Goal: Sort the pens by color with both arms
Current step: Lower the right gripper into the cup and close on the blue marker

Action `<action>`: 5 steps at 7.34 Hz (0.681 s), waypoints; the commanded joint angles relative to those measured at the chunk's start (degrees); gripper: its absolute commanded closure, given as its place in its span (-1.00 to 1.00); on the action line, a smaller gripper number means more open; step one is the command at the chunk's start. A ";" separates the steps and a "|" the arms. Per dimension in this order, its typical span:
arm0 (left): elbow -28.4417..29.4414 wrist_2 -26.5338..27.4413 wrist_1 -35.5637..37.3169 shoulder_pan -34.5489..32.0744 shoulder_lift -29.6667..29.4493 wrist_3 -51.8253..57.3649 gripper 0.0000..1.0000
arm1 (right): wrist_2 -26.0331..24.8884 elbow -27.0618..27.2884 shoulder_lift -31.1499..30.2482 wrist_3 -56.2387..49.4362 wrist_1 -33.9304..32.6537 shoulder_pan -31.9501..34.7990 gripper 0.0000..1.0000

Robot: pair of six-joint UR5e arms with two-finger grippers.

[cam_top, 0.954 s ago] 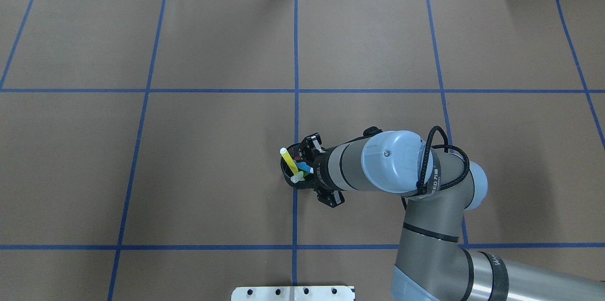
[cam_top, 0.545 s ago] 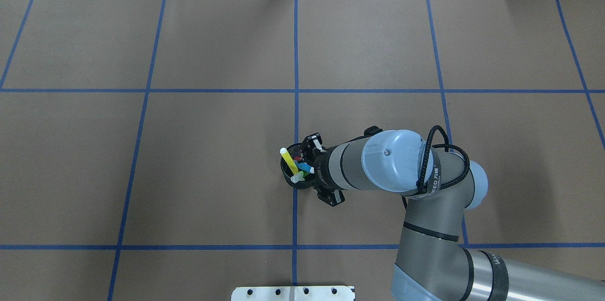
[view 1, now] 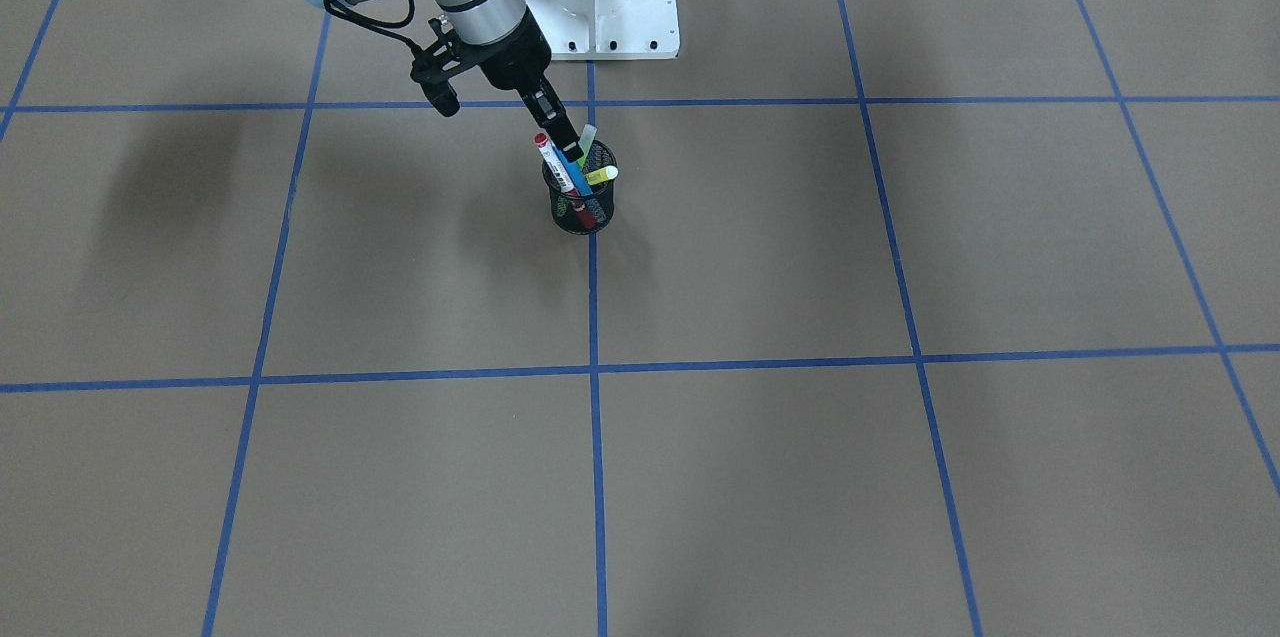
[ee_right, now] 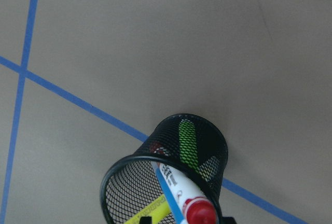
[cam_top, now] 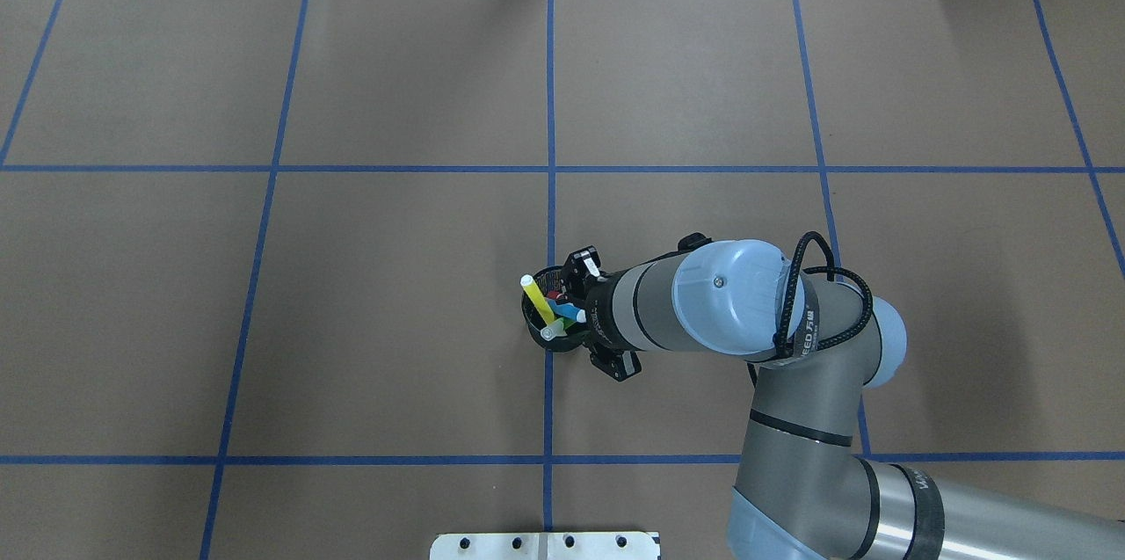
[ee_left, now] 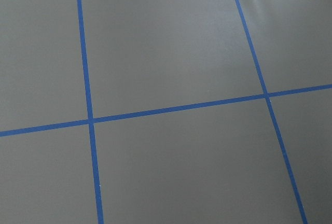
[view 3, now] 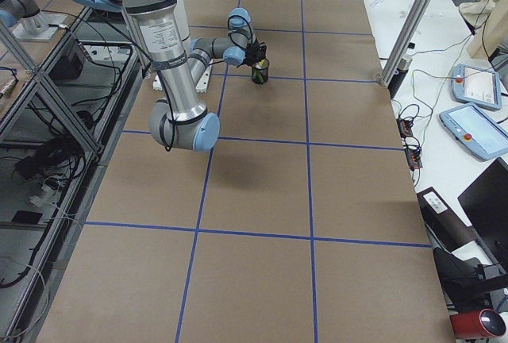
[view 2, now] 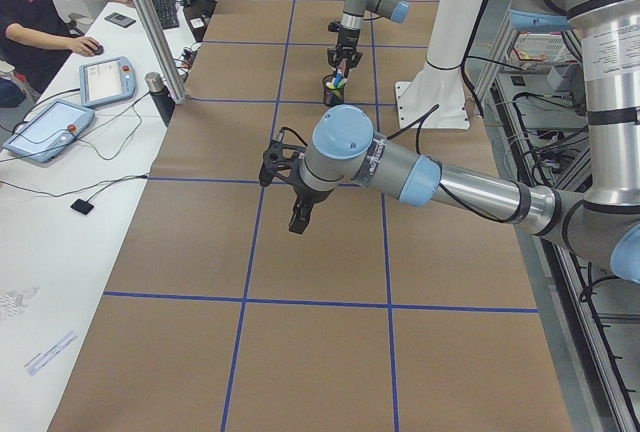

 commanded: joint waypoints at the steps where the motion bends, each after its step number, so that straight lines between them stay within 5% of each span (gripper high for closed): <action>1: 0.00 0.00 0.00 0.00 0.08 0.09 -1.00 | 0.00 -0.01 0.00 0.06 -0.08 0.02 0.19; 5: 0.00 0.00 0.00 0.00 0.08 0.09 -1.00 | 0.00 -0.01 0.00 0.41 0.00 0.28 0.34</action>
